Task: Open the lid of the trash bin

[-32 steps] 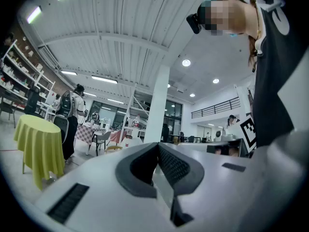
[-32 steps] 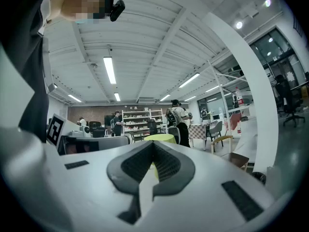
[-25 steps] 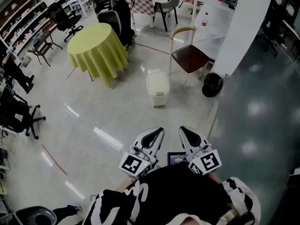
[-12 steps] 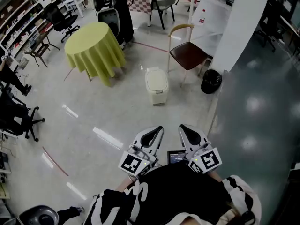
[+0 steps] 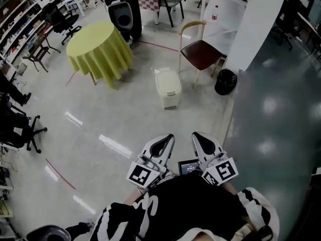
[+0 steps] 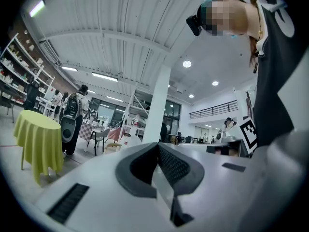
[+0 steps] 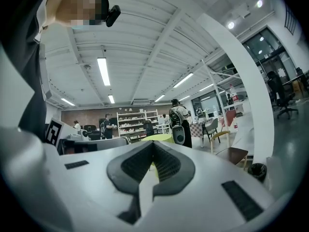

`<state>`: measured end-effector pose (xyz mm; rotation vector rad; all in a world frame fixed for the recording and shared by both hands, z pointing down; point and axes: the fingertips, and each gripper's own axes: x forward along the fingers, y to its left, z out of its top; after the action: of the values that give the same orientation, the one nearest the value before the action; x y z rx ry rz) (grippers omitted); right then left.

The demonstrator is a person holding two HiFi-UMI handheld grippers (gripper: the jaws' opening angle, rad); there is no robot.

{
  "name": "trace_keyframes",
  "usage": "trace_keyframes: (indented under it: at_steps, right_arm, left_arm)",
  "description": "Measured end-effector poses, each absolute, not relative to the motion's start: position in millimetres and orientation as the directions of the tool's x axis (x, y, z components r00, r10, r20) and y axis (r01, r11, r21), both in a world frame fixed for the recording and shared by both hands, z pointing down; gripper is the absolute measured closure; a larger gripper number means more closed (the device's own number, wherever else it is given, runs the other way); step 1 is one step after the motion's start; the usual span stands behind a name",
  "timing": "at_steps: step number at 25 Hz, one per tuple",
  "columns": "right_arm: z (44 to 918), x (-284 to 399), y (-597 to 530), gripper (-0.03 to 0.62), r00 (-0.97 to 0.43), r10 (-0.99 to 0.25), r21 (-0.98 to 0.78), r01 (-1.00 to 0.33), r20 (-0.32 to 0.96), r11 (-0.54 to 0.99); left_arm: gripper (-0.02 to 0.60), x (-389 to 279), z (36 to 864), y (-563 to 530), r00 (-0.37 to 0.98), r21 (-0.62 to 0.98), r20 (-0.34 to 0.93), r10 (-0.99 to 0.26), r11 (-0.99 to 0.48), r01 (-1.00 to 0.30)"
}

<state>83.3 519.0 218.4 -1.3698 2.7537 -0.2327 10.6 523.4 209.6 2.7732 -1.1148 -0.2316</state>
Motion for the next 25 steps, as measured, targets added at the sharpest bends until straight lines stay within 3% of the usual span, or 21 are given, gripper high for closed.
trace_keyframes:
  at_steps: [8, 25]
  right_arm:
    - [231, 64, 534, 0.591, -0.586, -0.810, -0.170, -0.800, 0.024, 0.575]
    - [226, 90, 485, 0.591, -0.561, -0.828, -0.193, -0.813, 0.006, 0.550]
  left_arm:
    - [0.574, -7, 219, 531, 0.732, 0.205, -0.089, -0.676, -0.731, -0.650]
    - [0.574, 15, 213, 488, 0.737, 0.187, -0.090, -0.670, -0.738, -0.648]
